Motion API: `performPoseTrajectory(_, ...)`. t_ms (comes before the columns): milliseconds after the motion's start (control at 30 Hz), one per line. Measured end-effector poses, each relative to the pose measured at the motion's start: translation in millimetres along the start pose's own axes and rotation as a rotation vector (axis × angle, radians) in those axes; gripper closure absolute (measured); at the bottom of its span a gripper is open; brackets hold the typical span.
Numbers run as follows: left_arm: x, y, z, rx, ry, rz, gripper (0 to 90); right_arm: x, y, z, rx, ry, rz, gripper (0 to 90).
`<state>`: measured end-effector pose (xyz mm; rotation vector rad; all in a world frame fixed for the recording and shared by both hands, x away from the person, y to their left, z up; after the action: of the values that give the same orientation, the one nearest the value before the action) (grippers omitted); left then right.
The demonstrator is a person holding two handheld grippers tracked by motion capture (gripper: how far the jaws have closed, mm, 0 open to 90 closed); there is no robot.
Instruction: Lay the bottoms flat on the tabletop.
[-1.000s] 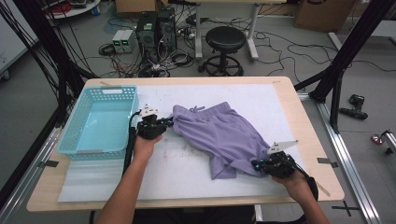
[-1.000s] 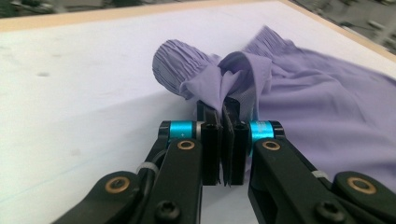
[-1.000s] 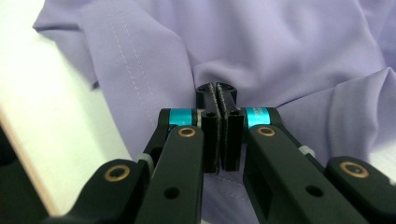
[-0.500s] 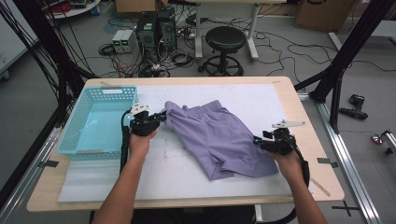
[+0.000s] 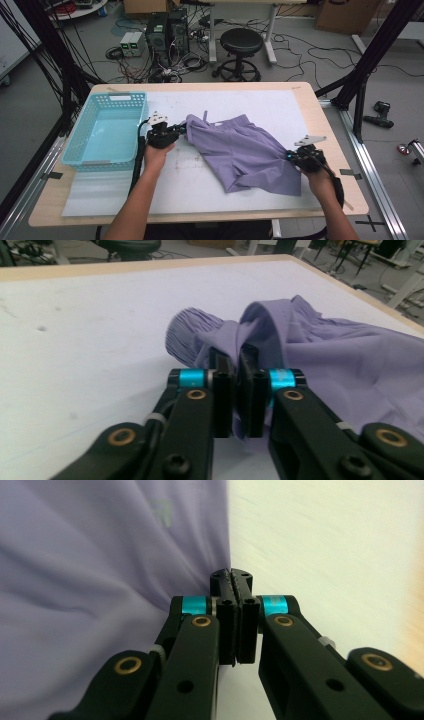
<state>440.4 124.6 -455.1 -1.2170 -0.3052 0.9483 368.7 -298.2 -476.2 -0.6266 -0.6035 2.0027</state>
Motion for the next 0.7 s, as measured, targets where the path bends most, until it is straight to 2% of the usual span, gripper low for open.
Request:
performPoseTrajectory(33, -2.1, 2.5, -5.1, 0.006, 0.007, 0.028, 69.2, -5.5, 4.2, 3.3, 0.006, 0.025, -0.012, 89.9)
performPoseTrajectory(67, -3.4, 3.9, -6.9, 0.011, 0.011, 0.035, 61.6, -15.8, 12.1, 8.9, 0.017, 0.062, -0.045, 89.9)
performPoseTrajectory(167, -7.5, 7.7, -9.2, 0.028, 0.014, 0.018, 54.2, -28.2, 20.3, 15.1, 0.02, 0.074, -0.1, 87.6)
performPoseTrajectory(200, -7.6, 7.2, -8.5, 0.027, 0.015, 0.014, 53.9, -30.0, 19.0, 17.0, 0.006, 0.073, -0.12, 81.9)
performPoseTrajectory(233, -7.2, 5.8, -6.8, 0.018, 0.014, 0.012, 52.7, -31.7, 15.4, 19.1, -0.017, 0.079, -0.137, 69.9)
performPoseTrajectory(300, -6.7, 1.7, -1.6, -0.007, 0.018, 0.013, 52.0, -31.3, -0.6, 20.9, -0.098, 0.049, -0.197, 54.2)
performPoseTrajectory(367, -6.1, -2.3, 4.4, -0.03, 0.008, 0.007, 51.4, -25.2, -18.2, 17.3, -0.15, 0.024, -0.184, 48.6)
performPoseTrajectory(433, -3.9, -4.2, 9.0, -0.037, -0.004, -0.001, 48.8, -13.5, -41.0, 6.8, -0.196, -0.04, -0.156, 45.3)
performPoseTrajectory(467, -2.5, -4.7, 10.9, -0.038, -0.003, -0.004, 48.3, -7.3, -52.0, -0.4, -0.212, -0.054, -0.135, 44.0)
performPoseTrajectory(567, 2.5, -5.8, 16.2, -0.043, 0.001, 0.001, 46.4, 11.1, -80.6, -27.7, -0.16, -0.079, -0.076, 42.9)
performPoseTrajectory(667, 4.9, -6.4, 21.6, -0.046, -0.002, -0.003, 44.3, 32.0, -105.0, -51.6, -0.146, -0.159, -0.035, 40.8)
performPoseTrajectory(700, 4.3, -6.6, 22.8, -0.048, 0.002, -0.006, 44.0, 39.4, -111.9, -61.8, -0.124, -0.193, -0.03, 39.5)
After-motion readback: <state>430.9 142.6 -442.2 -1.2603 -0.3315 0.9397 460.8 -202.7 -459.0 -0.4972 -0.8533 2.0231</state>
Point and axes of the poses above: each handheld gripper's, and its own axes: z roughly backward along the jaws, y roughly out of its underside, x roughly to its left, the point moved 6 cm from there along -z, roughly forward along the jaws, and after that the axes turned 3 degrees about y, right-handed, at the moved point
